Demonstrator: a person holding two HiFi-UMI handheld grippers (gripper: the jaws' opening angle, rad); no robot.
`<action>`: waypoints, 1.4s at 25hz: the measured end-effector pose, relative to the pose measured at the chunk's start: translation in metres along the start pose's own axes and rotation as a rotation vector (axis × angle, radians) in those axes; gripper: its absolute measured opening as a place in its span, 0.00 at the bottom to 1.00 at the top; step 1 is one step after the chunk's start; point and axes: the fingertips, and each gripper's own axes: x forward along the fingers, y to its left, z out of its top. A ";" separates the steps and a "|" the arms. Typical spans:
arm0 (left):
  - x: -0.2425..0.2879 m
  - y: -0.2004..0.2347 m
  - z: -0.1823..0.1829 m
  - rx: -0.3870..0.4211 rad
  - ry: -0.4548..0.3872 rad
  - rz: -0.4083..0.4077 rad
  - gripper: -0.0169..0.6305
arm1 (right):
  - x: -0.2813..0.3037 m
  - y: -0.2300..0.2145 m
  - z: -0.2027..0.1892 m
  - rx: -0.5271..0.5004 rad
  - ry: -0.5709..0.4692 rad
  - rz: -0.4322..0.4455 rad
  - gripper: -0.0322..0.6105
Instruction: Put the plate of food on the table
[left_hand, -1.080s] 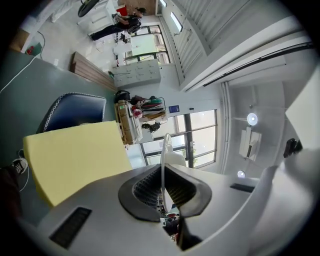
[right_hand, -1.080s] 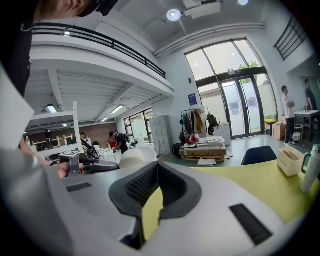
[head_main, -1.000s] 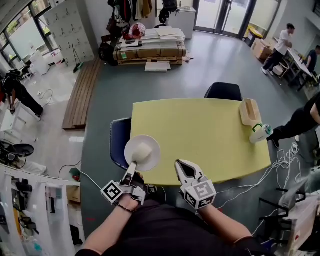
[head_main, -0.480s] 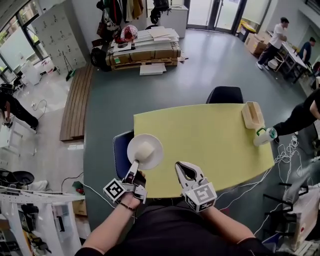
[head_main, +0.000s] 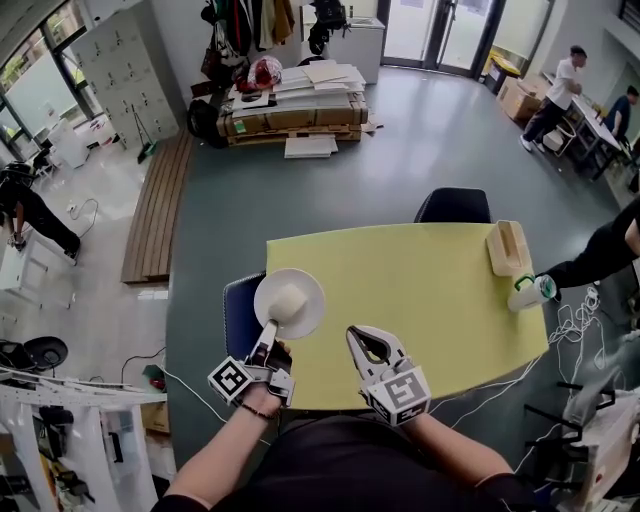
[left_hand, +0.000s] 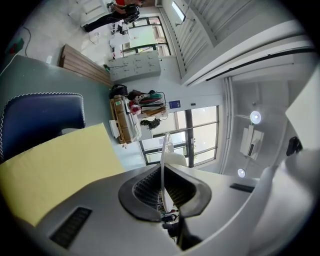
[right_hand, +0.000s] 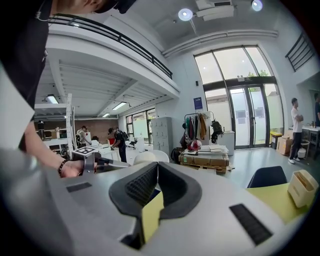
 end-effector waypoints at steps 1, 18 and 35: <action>0.002 0.000 0.000 -0.001 0.000 -0.002 0.05 | 0.001 -0.001 0.000 0.002 0.001 0.002 0.07; 0.032 0.051 0.007 0.005 0.026 0.033 0.05 | 0.011 -0.010 -0.020 0.020 0.035 0.007 0.07; 0.060 0.166 0.011 -0.046 0.008 0.027 0.05 | 0.019 -0.021 -0.063 0.046 0.129 -0.035 0.07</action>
